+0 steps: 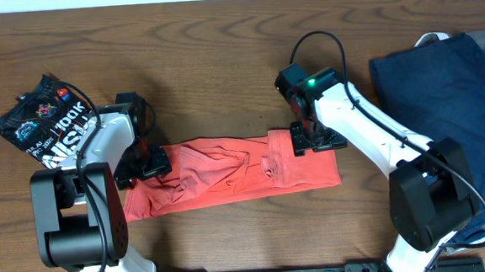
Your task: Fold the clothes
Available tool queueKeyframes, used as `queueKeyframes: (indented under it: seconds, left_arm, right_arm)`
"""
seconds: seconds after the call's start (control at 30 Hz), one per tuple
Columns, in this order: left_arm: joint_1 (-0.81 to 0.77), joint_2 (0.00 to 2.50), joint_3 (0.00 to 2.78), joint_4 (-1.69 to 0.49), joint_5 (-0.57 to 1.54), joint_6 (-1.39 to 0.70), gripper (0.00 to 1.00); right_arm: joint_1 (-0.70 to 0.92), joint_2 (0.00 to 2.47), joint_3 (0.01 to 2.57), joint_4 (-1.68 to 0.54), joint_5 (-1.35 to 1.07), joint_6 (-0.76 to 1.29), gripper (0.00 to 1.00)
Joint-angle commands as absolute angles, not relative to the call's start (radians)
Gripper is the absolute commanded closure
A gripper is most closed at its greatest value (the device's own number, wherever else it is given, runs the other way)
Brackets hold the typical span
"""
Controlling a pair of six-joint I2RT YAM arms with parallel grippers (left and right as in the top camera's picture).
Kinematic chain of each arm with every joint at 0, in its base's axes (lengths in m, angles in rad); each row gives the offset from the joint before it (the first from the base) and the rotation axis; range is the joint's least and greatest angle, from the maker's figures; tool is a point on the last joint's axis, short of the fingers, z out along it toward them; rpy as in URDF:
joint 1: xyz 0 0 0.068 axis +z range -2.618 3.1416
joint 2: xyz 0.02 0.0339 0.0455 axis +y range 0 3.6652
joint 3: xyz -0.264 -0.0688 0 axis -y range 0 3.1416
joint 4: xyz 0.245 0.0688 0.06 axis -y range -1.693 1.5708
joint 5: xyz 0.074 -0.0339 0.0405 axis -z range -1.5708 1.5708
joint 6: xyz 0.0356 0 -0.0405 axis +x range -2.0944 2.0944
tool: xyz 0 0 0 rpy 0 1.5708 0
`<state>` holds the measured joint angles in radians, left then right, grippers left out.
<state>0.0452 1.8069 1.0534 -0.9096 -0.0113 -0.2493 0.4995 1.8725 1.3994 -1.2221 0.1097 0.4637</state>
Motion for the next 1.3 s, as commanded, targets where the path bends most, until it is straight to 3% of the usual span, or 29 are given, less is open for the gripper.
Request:
queueKeyframes:
  seconds: [0.0, 0.4, 0.83, 1.27]
  left_arm:
    - [0.049, 1.819, 1.027, -0.878, -0.008, -0.217, 0.24]
    - [0.051, 1.805, 1.036, -0.893, -0.048, -0.199, 0.2]
    - [0.057, 1.617, 1.045, -0.949, -0.048, -0.165, 0.16]
    - [0.206, 1.637, 0.923, -0.72, 0.105, 0.015, 0.13]
  right_arm:
    - [0.489, 1.853, 1.399, -1.227, 0.124, 0.478, 0.33]
    - [0.478, 1.853, 1.399, -1.25, 0.168, 0.474, 0.32]
    - [0.432, 1.853, 1.399, -1.24, 0.168, 0.449, 0.31]
    - [0.423, 1.853, 1.399, -1.246, 0.168, 0.44, 0.3]
